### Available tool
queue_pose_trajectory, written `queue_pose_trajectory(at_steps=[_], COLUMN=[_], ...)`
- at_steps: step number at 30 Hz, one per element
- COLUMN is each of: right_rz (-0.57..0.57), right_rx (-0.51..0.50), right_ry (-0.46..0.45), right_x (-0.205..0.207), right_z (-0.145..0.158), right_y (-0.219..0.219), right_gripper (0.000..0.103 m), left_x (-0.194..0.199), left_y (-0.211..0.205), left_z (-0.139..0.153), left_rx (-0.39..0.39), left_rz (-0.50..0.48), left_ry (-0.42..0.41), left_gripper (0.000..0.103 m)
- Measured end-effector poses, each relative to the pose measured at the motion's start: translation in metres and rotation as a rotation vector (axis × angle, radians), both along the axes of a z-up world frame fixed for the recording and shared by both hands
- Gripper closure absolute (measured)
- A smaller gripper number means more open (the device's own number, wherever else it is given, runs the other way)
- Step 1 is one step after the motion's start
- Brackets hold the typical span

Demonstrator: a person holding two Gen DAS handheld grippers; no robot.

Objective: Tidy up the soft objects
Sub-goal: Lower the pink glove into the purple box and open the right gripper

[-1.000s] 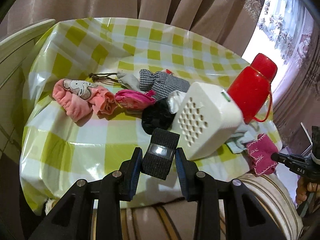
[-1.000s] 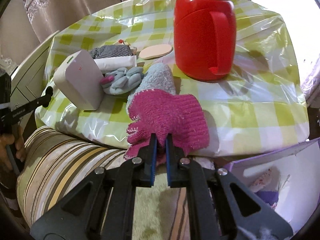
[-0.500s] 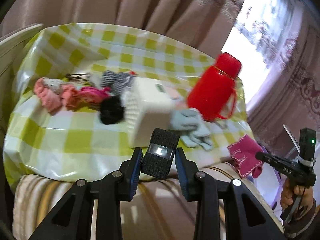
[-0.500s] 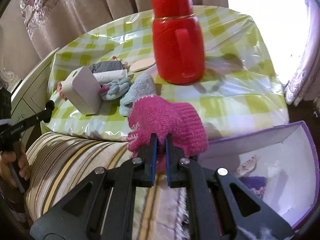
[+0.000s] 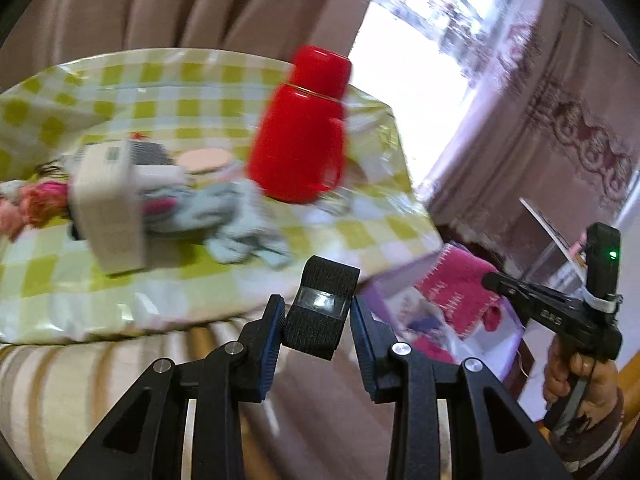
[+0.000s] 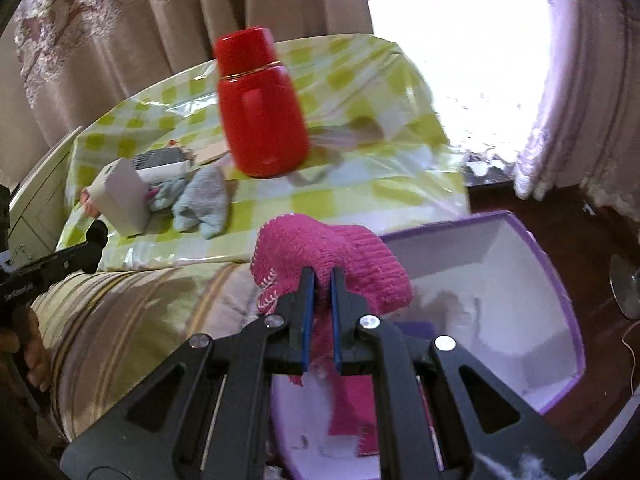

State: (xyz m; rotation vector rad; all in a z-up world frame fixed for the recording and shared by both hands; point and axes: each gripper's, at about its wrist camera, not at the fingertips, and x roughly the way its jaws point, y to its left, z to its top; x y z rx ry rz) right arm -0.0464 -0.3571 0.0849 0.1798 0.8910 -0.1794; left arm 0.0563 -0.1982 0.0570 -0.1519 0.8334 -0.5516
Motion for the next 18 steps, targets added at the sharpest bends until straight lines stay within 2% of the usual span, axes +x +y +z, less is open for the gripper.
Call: queue_pose_trajectory(at_steps=[8,18], right_rz=[-0.106,-0.189], right_rx=[-0.039,-0.066], right_ry=[-0.001,-0.003], right_x=[-0.023,-0.043], right_z=[0.002,0.005], right_y=[-0.037,-0.063], right_gripper=[0.093,0.092], left_x=[-0.023,-0.058], left_y=[-0.081,-0.145], left_z=[-0.006,-0.005], left_rx=[0.034,0.086], left_rz=[-0.180,-0.375], left_ry=[0.024,-0.007], left_gripper=[0.068,0.066])
